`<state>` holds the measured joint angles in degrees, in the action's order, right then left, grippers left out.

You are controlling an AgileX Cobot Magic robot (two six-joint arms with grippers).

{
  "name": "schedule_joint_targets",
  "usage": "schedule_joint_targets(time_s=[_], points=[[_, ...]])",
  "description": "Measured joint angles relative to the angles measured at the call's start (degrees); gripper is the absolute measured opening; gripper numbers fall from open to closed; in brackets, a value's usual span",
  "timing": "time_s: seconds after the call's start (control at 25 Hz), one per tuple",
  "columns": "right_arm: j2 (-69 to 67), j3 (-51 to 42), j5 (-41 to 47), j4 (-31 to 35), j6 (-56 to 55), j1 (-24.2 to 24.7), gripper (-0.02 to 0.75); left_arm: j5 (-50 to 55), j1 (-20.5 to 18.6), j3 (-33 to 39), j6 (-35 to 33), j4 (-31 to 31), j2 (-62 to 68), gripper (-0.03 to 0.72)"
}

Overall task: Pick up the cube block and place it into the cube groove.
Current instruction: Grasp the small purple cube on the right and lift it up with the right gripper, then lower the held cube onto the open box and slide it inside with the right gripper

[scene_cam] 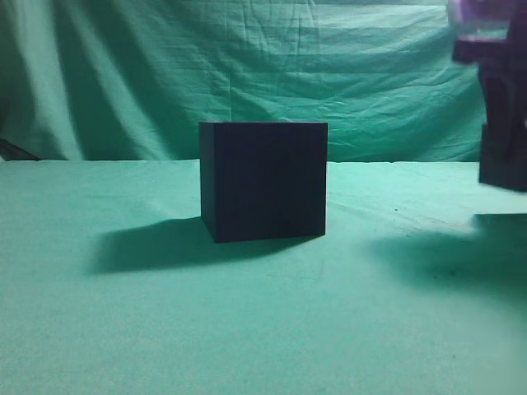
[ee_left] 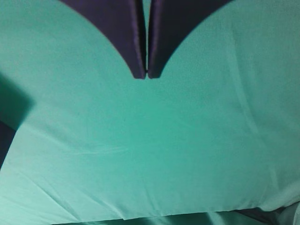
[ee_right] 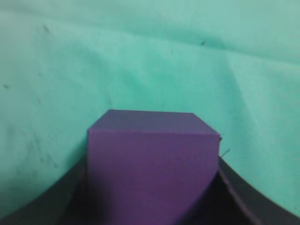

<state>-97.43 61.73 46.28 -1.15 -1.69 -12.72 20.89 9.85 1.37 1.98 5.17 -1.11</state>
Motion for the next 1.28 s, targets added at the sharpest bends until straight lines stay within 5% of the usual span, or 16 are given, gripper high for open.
schedule_joint_targets(time_s=[0.2, 0.68, 1.28], points=[[3.0, 8.0, 7.6, 2.0, -0.1, -3.3, 0.423, 0.0, 0.0, 0.0, 0.0, 0.0, 0.0, 0.0], [3.8, 16.0, 8.2, 5.3, -9.0, -29.3, 0.423, 0.0, 0.0, 0.0, 0.0, 0.0, 0.0, 0.0], [-5.7, 20.1, 7.7, -0.9, -16.7, -30.5, 0.423, 0.0, 0.0, 0.0, 0.0, 0.0, 0.0, 0.0]])
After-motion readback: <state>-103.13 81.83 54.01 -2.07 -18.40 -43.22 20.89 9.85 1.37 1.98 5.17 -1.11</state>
